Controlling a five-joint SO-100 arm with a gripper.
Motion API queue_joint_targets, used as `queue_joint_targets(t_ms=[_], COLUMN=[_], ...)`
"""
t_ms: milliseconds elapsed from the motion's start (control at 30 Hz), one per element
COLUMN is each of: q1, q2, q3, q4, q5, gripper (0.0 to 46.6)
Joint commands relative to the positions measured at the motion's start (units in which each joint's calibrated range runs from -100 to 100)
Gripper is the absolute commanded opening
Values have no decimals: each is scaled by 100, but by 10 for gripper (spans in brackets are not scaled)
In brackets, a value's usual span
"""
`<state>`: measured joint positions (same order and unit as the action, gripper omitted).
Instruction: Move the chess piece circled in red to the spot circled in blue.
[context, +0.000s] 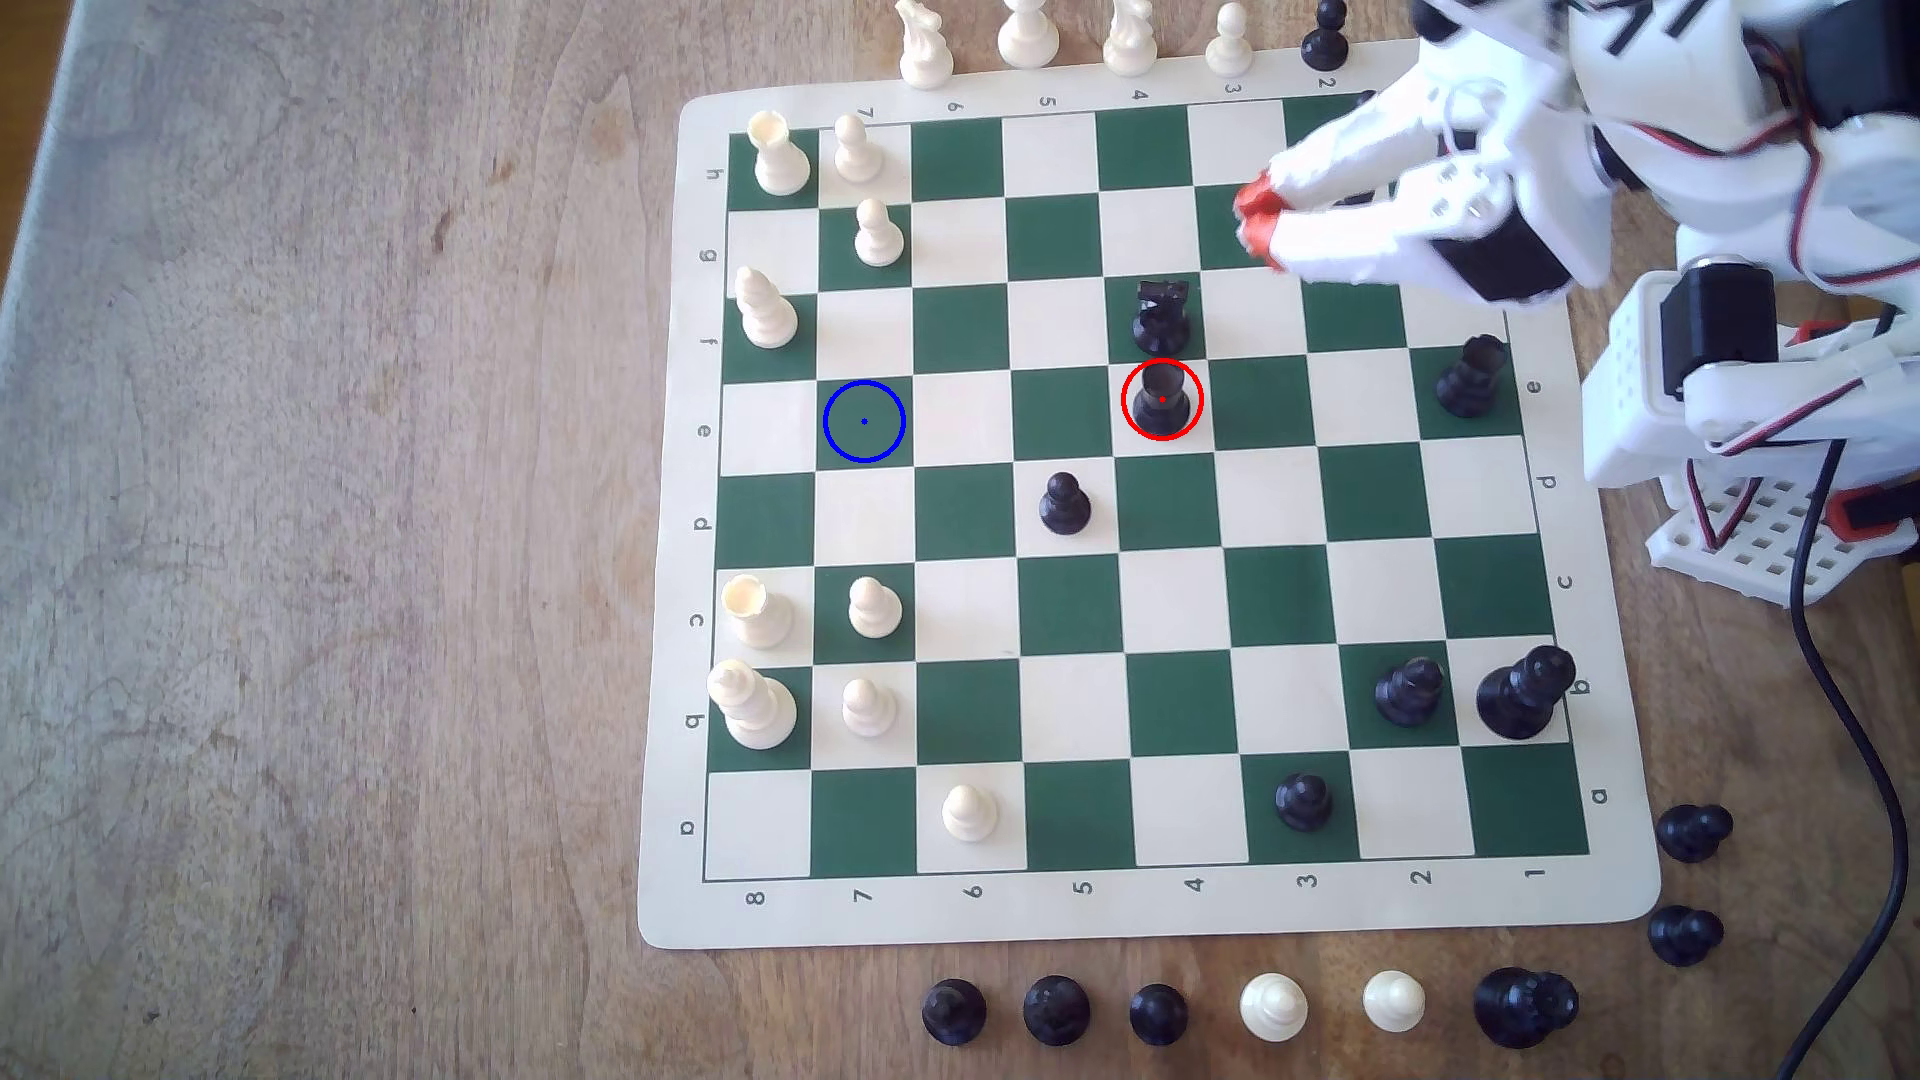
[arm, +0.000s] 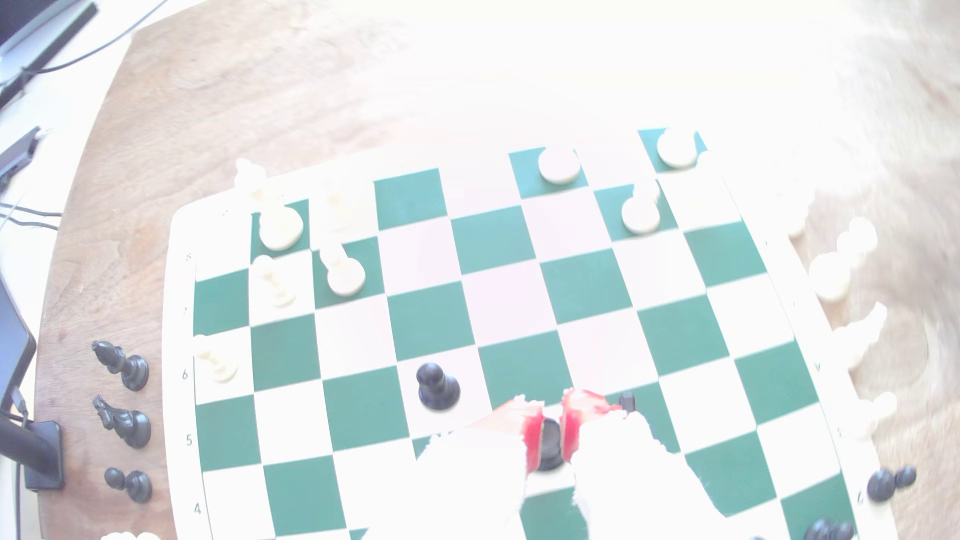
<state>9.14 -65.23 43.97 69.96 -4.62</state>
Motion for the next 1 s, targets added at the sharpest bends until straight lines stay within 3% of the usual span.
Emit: queue_joint_targets(t_ms=[0,133,233,267,633,667,967], q1=[-19,-27,83,106,184,208,263], q2=[615,1226,1744,1871,2805,2940,3569], q3=[-1278,-1586,-1659,-1659,-1260,-1151,-779], q4=[604,875,776,727,252,113,-378], q5=[-68,-83,-278,-327,-747,-811,-962], gripper=[21,31,109,115,116,135,128])
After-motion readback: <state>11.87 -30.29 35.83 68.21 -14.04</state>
